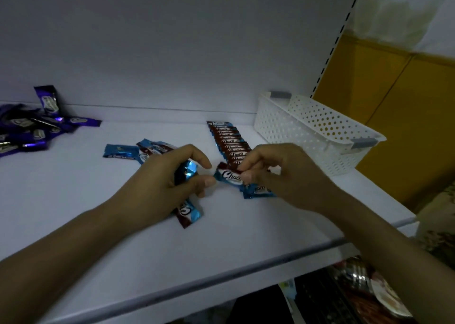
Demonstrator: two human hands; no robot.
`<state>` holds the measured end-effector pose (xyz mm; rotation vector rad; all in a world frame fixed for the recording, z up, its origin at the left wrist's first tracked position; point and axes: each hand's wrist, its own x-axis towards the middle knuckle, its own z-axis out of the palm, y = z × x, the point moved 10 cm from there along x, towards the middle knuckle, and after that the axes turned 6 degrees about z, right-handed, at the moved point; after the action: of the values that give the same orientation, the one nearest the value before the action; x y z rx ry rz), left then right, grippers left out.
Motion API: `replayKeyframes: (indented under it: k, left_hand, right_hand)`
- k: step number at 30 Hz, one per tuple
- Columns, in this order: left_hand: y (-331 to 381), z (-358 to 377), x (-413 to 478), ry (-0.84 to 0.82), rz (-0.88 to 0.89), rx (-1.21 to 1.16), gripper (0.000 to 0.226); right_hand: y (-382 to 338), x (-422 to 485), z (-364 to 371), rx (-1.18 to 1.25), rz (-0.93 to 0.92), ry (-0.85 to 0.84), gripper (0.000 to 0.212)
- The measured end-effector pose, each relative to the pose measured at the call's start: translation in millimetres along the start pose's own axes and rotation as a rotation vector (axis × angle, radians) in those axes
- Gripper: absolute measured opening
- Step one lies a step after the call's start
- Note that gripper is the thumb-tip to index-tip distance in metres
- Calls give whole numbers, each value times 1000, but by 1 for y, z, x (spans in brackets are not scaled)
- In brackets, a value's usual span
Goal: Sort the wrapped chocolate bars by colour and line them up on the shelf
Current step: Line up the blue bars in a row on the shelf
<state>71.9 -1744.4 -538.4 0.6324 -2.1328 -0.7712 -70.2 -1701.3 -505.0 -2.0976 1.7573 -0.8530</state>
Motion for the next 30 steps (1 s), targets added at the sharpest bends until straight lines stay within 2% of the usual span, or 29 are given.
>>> replayKeyframes:
  k: [3, 7, 13, 19, 25, 28, 30]
  left_hand:
    - [-5, -3, 0, 38, -33, -14, 37]
    - [-7, 0, 1, 13, -30, 29, 40]
    - [-9, -8, 0, 98, -51, -29, 34]
    - [-15, -13, 1, 136, -89, -7, 32]
    - [-16, -15, 1, 168, -96, -12, 23]
    - [-12, -17, 2, 194, -89, -43, 22]
    - [-10, -20, 2, 226, -93, -70, 21]
  right_hand:
    - [16, -13, -10, -79, 49, -69, 27]
    - [37, -28, -8, -117, 122, -165, 28]
    - [41, -19, -5, -225, 87, -103, 27]
    - [43, -17, -3, -390, 54, -53, 9]
    - [31, -19, -8, -466, -7, 50, 21]
    - [17, -19, -8, -372, -22, 80, 17]
    - [0, -15, -3, -167, -18, 89, 16]
